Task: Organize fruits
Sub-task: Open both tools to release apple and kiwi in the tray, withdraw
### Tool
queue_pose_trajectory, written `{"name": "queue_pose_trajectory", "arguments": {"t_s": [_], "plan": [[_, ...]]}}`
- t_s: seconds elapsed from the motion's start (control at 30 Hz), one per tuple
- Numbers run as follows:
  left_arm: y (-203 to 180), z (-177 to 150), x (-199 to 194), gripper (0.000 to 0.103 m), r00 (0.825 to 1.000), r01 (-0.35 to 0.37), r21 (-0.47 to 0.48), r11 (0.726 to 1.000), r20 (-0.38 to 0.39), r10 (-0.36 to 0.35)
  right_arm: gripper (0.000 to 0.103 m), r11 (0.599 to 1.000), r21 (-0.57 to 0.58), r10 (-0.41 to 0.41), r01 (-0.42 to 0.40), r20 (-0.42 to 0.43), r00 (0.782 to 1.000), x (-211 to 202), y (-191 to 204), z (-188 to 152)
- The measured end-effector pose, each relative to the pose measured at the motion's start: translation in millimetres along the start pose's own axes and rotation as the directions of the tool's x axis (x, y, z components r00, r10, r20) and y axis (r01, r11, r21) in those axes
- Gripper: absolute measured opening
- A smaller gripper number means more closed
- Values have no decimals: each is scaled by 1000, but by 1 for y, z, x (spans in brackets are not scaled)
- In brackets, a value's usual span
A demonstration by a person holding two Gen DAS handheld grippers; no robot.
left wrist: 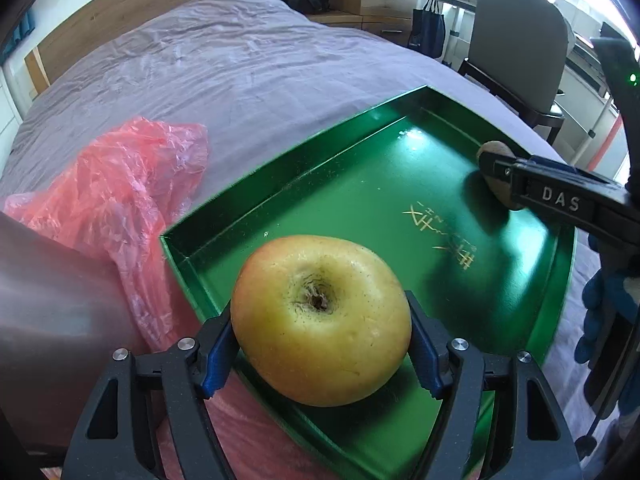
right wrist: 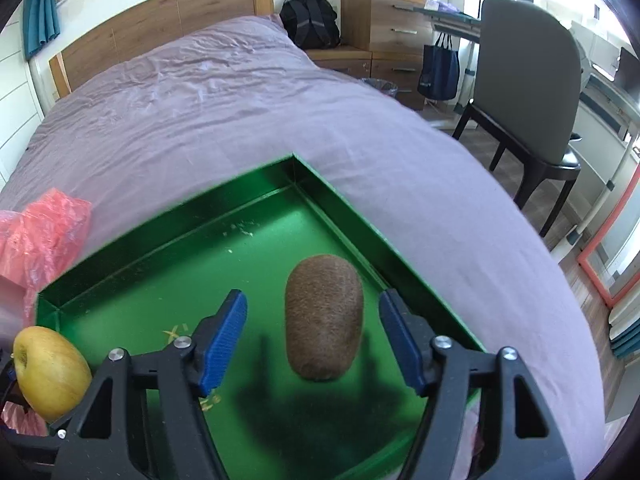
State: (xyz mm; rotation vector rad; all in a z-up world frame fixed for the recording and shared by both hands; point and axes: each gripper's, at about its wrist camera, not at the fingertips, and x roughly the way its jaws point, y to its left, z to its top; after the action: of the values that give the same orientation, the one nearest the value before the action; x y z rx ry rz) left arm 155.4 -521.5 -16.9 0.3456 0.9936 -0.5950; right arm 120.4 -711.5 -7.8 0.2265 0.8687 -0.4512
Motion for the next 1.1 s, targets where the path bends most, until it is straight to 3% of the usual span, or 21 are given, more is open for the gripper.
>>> {"name": "queue_pose_trajectory", "arguments": {"t_s": [0.2, 0.27, 0.43, 0.63, 0.77, 0.9, 1.1], "plan": [[-3, -10, -57, 69, 998, 16, 8, 1000, 67, -16, 92, 1000, -31, 0, 3, 76, 997, -77, 5, -2], [-7, -18, -89, 70, 992, 9, 36, 999, 124, -13, 92, 999, -44, -3, 8, 96, 995, -102, 8, -7], [-8, -46, -169, 74, 974, 36, 54, 998, 221, -47, 92, 999, -51, 14, -8, 129, 992, -165, 19, -34], [23, -95, -236, 75, 959, 46, 22, 999, 279, -50, 93, 995, -87, 51, -39, 143, 988, -227, 45, -79], [64, -138, -265, 76, 960, 13, -30, 999, 281, -4, 93, 992, -111, 82, -64, 162, 983, -262, 63, -107], [109, -185, -284, 76, 954, -74, -82, 994, 283, 95, 93, 986, -125, 128, -108, 160, 979, -285, 86, -133], [183, -251, -303, 76, 942, -180, -224, 958, 242, 234, 94, 970, -172, 199, -173, 151, 968, -307, 135, -169]]}}
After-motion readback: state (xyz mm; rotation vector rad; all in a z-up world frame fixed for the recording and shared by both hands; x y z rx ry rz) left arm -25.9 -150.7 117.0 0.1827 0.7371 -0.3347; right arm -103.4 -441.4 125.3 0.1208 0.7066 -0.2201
